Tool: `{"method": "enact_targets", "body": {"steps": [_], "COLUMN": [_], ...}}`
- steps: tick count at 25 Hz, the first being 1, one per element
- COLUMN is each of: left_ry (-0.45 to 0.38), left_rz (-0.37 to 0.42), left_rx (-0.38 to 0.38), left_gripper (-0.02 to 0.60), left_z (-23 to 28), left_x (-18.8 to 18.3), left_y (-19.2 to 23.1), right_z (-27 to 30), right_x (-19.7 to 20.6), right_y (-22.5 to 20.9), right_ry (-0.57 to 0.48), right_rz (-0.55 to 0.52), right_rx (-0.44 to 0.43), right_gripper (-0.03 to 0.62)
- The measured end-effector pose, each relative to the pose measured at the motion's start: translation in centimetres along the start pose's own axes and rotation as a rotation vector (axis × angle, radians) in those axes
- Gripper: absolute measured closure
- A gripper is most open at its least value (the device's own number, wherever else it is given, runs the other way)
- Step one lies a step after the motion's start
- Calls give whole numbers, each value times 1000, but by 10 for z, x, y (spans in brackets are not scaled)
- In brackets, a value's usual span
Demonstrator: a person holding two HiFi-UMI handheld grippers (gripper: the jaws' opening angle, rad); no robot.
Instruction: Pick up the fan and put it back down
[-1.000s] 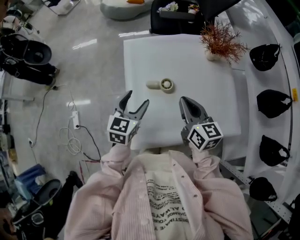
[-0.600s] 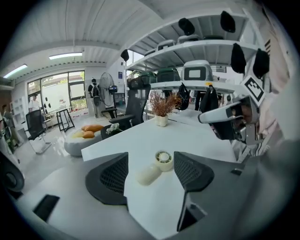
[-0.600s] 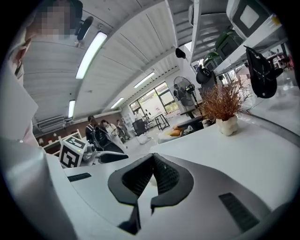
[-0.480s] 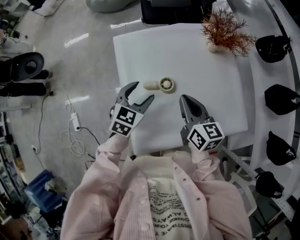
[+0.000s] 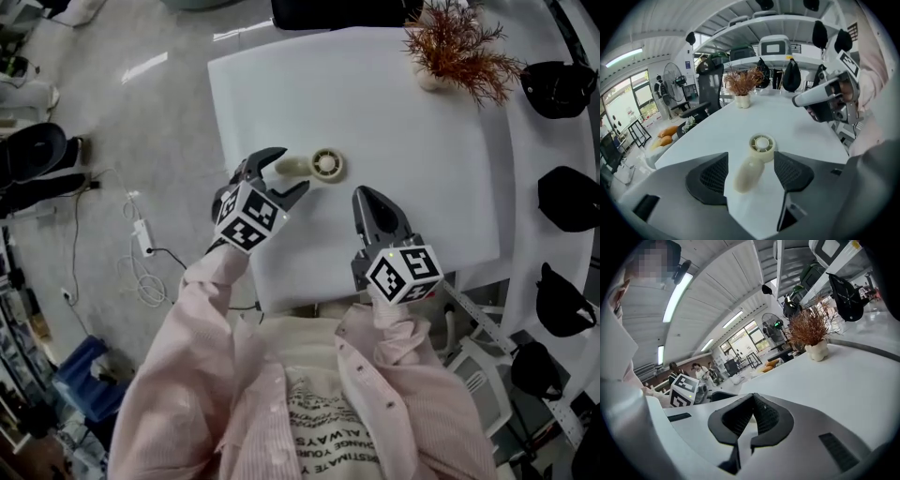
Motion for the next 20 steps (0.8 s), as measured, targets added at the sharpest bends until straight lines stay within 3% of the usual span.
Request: {"method": "enact_targets", "body": {"steps": [20], "left_ry": [259], "left_rz": [251], "left_rx": [224], "left_gripper": [302], "left_z": [61], "left_x": [19], "left_y": [-3], "right_z": [3], "right_x": [37], "right_y": [-16], "right_ry": [80], "right_rz": [33], "right_rx": [28], "right_gripper": [594]}}
Point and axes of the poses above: the fingertips, and each gripper's own axes: z forward along the fingers, y to its left, x out of its underside, the point moved 3 cm from there along -z, backward along the fingers, and after that the axes turned 7 degrees about x, right-handed, at the moved point
